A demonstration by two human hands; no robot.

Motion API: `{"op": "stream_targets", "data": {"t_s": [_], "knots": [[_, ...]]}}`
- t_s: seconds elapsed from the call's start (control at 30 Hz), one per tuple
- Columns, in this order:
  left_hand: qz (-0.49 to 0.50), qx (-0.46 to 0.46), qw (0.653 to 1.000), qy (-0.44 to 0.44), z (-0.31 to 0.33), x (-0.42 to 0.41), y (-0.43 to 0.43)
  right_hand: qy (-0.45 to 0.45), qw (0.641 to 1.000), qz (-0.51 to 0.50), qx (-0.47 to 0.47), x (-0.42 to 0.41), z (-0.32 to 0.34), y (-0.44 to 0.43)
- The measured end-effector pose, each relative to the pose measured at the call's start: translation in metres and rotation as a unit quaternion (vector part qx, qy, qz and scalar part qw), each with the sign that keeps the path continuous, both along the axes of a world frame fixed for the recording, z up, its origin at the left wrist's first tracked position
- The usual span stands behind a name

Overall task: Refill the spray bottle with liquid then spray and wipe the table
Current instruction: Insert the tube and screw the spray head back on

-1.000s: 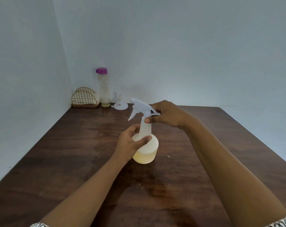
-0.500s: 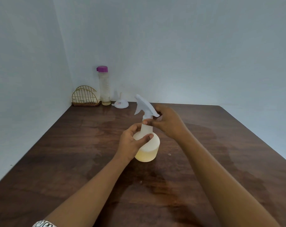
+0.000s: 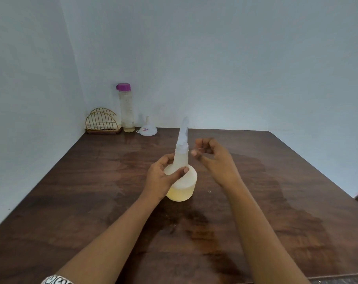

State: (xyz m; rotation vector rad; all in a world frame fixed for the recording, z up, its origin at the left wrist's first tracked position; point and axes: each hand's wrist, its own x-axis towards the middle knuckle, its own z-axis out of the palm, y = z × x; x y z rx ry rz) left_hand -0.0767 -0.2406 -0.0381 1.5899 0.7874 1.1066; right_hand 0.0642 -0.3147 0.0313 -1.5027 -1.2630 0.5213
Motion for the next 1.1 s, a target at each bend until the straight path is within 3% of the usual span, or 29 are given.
{"op": "stream_targets", "data": {"t_s": [0.13, 0.27, 0.43, 0.53, 0.63, 0.7, 0.83, 0.97, 1.1], "knots": [[0.003, -0.002, 1.0, 0.001, -0.001, 0.001, 0.001, -0.031, 0.997, 0.072, 0.013, 0.006, 0.01, 0.004], [0.002, -0.005, 1.0, -0.002, -0.001, 0.001, 0.002, 0.04, 0.981, 0.186, -0.04, 0.007, 0.02, 0.018], [-0.002, -0.006, 1.0, 0.002, -0.002, -0.001, 0.003, 0.133, 0.969, 0.204, -0.049, 0.011, 0.015, 0.03], [-0.003, -0.002, 1.0, 0.0, -0.001, 0.0, 0.002, 0.125, 0.981, 0.15, 0.0, 0.005, 0.009, 0.029], [0.007, 0.009, 1.0, -0.007, -0.002, 0.001, 0.001, 0.044, 0.996, 0.001, 0.081, -0.019, -0.002, 0.025], [0.011, 0.019, 1.0, -0.01, -0.002, 0.001, 0.001, -0.003, 0.987, -0.088, 0.132, -0.041, -0.012, 0.021], [0.004, 0.023, 1.0, -0.003, -0.006, 0.001, 0.003, 0.01, 0.983, -0.124, 0.137, -0.047, -0.017, 0.015], [0.002, 0.027, 1.0, 0.007, -0.002, 0.0, 0.002, 0.019, 0.999, 0.0, 0.027, -0.026, -0.014, 0.01], [-0.009, 0.012, 1.0, -0.018, -0.002, 0.001, 0.001, 0.117, 0.979, 0.166, -0.021, -0.009, -0.01, 0.019]]}}
